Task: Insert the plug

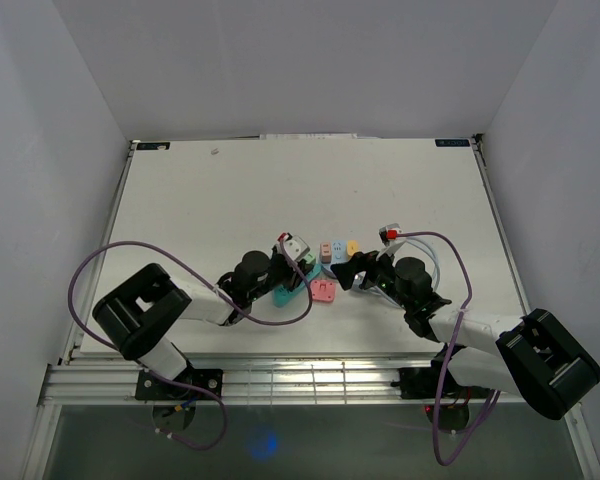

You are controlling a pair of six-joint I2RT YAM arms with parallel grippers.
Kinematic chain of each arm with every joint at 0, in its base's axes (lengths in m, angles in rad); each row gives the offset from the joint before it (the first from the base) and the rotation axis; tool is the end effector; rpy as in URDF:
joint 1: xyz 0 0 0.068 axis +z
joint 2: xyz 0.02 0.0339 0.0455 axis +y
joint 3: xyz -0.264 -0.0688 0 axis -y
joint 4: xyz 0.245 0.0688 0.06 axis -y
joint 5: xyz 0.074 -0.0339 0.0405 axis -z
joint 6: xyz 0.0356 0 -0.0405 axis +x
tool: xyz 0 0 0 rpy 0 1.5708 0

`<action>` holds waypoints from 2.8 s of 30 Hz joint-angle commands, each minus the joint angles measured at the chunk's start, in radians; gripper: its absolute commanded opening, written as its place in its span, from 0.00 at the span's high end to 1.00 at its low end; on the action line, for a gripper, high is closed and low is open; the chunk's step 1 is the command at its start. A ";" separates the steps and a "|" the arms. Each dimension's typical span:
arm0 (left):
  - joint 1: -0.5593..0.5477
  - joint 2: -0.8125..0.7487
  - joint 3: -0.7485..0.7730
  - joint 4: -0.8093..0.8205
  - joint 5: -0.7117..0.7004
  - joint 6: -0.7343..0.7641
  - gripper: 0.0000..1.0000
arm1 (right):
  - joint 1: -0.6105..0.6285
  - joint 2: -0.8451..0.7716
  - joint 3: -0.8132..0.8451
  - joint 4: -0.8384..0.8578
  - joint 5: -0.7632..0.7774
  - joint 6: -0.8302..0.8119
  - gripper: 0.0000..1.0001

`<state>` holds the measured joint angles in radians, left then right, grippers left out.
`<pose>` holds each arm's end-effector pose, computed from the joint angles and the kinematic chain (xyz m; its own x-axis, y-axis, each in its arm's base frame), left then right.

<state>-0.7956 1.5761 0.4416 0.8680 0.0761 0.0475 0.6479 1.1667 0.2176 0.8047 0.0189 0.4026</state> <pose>0.1975 -0.2054 0.1520 -0.1479 0.2185 -0.9646 0.7714 0.6358 0.0258 0.1727 0.1299 0.1763 -0.3361 0.2369 -0.9115 -0.4965 0.7779 0.3852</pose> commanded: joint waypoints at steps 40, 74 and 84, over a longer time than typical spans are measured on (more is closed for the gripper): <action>-0.005 0.059 -0.032 0.011 0.096 0.180 1.00 | 0.032 0.165 0.241 0.008 -0.298 0.042 0.87; -0.005 0.078 -0.020 -0.018 0.070 0.178 1.00 | 0.033 0.205 0.371 -0.111 -0.323 0.134 0.92; -0.005 0.088 -0.029 -0.004 0.056 0.170 1.00 | 0.032 0.406 0.316 -0.065 -0.306 0.165 0.92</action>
<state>-0.7967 1.6344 0.4244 0.9524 0.1368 0.2321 0.6762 1.5402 0.5472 0.7532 -0.3187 0.5674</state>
